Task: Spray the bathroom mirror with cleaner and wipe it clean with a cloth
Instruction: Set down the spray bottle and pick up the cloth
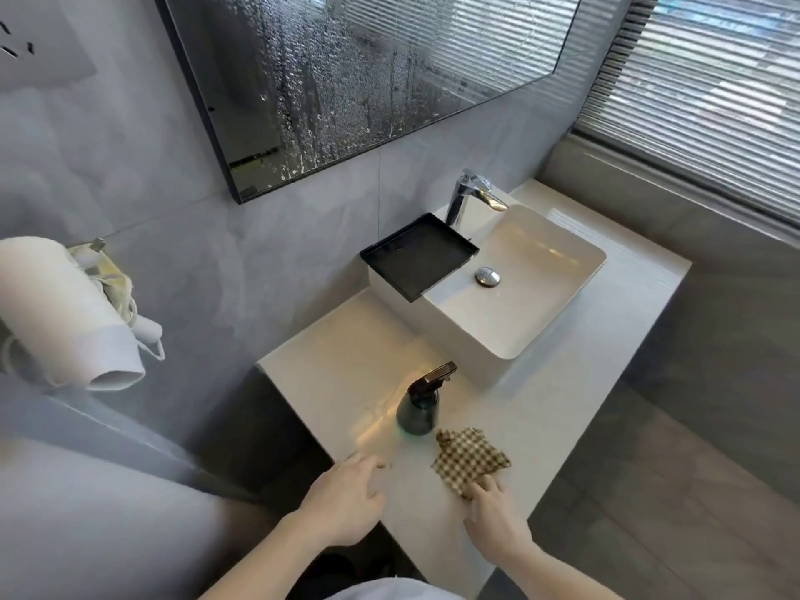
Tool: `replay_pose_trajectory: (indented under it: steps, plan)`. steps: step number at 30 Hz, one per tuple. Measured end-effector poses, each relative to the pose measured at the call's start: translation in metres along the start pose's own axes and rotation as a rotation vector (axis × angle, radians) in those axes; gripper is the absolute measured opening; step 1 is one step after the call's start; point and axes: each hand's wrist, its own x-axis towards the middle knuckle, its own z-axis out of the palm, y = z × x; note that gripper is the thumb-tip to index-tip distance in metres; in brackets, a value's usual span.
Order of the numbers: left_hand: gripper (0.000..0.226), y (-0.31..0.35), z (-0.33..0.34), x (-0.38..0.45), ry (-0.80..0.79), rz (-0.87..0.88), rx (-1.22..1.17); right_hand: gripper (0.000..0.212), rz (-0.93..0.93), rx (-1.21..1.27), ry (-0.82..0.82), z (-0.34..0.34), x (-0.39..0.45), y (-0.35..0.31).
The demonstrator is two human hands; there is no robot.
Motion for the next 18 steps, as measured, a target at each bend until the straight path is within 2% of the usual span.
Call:
replay_pose_trajectory:
  steps: [3, 9, 13, 15, 16, 18]
  plan:
    - [0.055, 0.002, 0.007, -0.002, -0.031, 0.027, 0.031, 0.052, 0.004, 0.095, 0.073, 0.005, -0.007, 0.006]
    - [0.057, 0.0, 0.014, 0.001, -0.057, 0.038, 0.035, 0.071, 0.064, 0.327, 0.343, -0.015, 0.008, 0.008]
    - [0.057, 0.0, 0.017, 0.003, -0.063, 0.039, 0.033, 0.085, 0.146, 0.267, 0.253, -0.035, 0.028, 0.009]
    - [0.056, 0.001, 0.018, 0.003, -0.065, 0.039, 0.035, 0.081, 0.184, 0.296, 0.199, -0.038, 0.036, 0.009]
    - [0.056, 0.002, 0.018, 0.003, -0.065, 0.038, 0.039, 0.073, 0.196, 0.299, 0.193, -0.038, 0.038, 0.009]
    - [0.056, 0.002, 0.02, 0.004, -0.057, 0.037, 0.04, 0.039, 0.177, 0.299, 0.203, -0.037, 0.036, 0.005]
